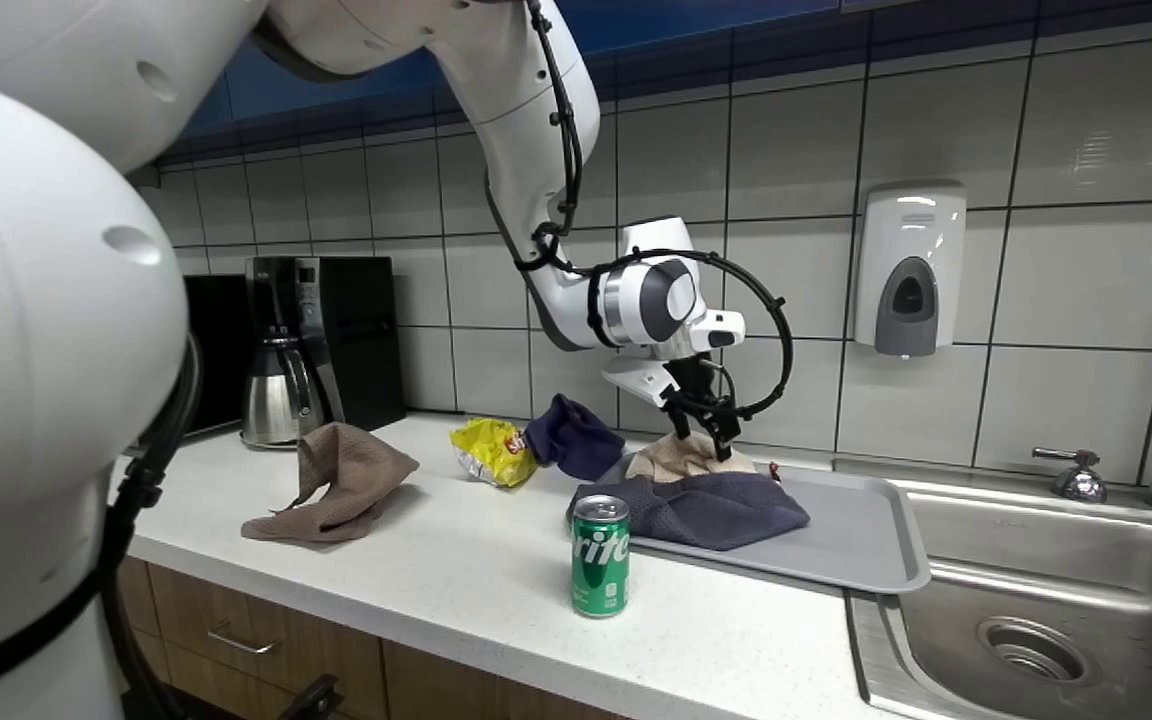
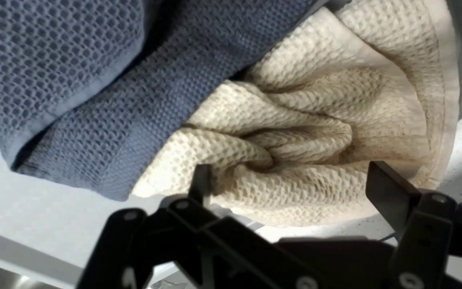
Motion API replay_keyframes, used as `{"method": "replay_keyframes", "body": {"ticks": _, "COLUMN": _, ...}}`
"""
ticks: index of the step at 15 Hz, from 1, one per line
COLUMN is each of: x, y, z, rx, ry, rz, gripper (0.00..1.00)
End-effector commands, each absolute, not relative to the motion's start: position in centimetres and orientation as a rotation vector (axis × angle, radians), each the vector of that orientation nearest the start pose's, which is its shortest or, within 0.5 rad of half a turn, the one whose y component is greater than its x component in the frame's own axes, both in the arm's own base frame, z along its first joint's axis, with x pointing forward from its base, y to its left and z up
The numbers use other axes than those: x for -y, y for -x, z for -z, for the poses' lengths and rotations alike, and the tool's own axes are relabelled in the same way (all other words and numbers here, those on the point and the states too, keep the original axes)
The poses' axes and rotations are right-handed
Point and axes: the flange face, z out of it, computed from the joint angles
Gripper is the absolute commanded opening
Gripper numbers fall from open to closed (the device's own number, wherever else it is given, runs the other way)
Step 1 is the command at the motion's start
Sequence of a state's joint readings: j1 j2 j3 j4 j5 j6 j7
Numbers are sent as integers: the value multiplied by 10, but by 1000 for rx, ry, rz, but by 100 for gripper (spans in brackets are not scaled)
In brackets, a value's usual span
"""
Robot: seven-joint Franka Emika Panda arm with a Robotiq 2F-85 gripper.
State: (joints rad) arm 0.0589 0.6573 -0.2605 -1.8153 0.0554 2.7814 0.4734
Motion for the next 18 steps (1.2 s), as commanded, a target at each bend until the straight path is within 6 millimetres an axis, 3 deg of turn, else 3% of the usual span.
{"method": "replay_keyframes", "body": {"ticks": 1, "x": 126, "y": -685, "z": -217, "rx": -1050, "ry": 2987, "rz": 523, "gripper": 100}}
{"method": "replay_keyframes", "body": {"ticks": 8, "x": 126, "y": -702, "z": -203, "rx": -1062, "ry": 2998, "rz": 502, "gripper": 100}}
{"method": "replay_keyframes", "body": {"ticks": 17, "x": 134, "y": -707, "z": -189, "rx": -1083, "ry": 3012, "rz": 460, "gripper": 100}}
{"method": "replay_keyframes", "body": {"ticks": 18, "x": 135, "y": -707, "z": -189, "rx": -1085, "ry": 3011, "rz": 457, "gripper": 75}}
